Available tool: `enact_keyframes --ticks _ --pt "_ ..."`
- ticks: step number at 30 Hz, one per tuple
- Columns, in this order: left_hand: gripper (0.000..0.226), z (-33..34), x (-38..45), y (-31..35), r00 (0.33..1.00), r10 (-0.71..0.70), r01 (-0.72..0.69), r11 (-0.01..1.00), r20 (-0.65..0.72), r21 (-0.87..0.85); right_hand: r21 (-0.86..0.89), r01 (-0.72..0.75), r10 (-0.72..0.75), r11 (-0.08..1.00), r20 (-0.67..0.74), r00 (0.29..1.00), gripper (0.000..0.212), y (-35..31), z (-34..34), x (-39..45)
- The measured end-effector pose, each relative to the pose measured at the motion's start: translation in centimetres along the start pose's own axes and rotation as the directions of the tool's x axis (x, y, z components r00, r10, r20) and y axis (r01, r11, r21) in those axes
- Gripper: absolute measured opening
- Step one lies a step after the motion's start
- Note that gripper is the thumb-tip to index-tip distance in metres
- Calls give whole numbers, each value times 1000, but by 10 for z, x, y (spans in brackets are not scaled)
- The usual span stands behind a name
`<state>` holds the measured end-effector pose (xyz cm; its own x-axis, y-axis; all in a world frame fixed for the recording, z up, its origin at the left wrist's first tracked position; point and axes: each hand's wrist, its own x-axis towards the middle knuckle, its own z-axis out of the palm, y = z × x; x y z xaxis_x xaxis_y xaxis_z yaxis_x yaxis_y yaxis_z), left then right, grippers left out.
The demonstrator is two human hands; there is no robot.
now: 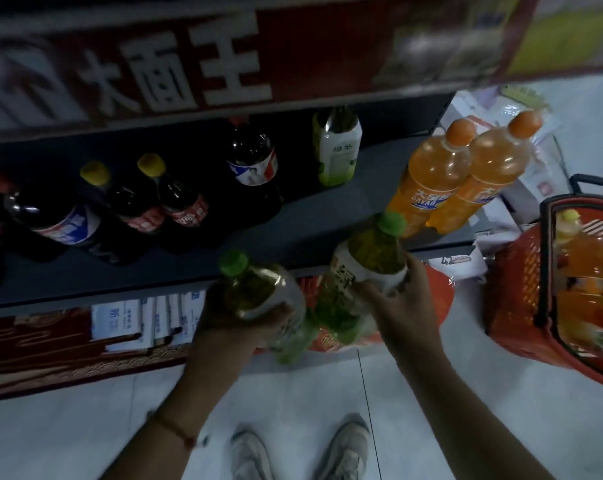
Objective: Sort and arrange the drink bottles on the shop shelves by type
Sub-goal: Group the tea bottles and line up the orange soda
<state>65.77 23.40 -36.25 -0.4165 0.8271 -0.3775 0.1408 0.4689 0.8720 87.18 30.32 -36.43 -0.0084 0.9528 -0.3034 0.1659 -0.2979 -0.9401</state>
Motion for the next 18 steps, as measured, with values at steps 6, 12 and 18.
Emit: enact_keyframes --ticks 6,12,18 --pt "62 -74 -113 32 984 -173 146 912 -38 -382 169 -184 160 968 149 976 64 -67 -49 -98" --pt "53 -146 -196 111 994 -109 108 904 20 -413 161 -270 217 949 285 934 45 -162 -71 -202" --pt "62 -219 -235 200 995 93 -71 933 47 -354 102 -138 94 985 352 931 75 -259 -72 -263"
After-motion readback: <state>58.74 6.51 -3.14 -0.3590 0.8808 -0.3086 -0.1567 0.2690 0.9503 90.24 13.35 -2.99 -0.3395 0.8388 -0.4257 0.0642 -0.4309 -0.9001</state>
